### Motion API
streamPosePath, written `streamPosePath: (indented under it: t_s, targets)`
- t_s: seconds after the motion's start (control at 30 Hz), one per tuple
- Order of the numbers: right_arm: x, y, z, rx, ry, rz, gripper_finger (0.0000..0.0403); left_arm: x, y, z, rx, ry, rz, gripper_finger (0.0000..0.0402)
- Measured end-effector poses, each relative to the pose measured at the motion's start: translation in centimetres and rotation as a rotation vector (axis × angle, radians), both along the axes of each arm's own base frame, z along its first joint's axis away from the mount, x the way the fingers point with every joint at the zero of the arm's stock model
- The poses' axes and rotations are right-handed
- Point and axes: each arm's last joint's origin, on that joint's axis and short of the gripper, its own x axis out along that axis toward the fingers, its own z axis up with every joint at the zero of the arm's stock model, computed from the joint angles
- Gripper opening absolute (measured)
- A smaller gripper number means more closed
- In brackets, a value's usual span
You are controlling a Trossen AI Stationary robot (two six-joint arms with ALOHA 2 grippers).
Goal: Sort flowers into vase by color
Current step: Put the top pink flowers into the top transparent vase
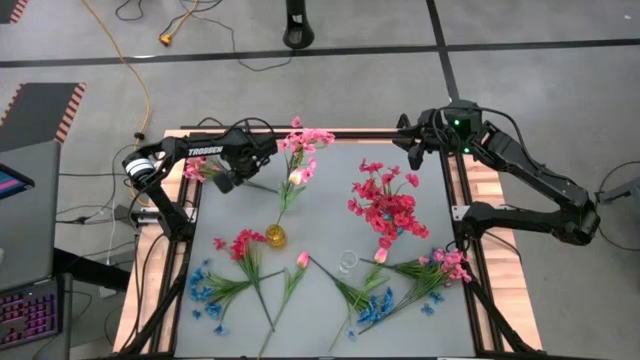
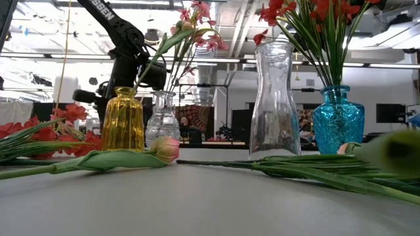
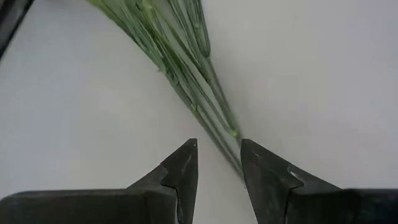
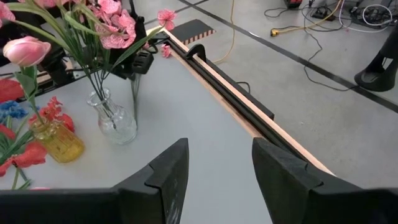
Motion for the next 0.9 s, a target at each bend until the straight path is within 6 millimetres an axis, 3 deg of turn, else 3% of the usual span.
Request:
streamPosePath:
  t_s: [0.37,0.9]
  targets:
    - [0.0,0.0,0.1,-0.013,-0.011,0.002,0.0203,0.0,0.1,-0.1,0.03,0.0,0.034,0.011]
    - [0.0,0.0,0.1,-0.012,-0.009,0.001,0.0203,-1.1,0.2,-2.4,0.079,-0.02,0.126,0.011]
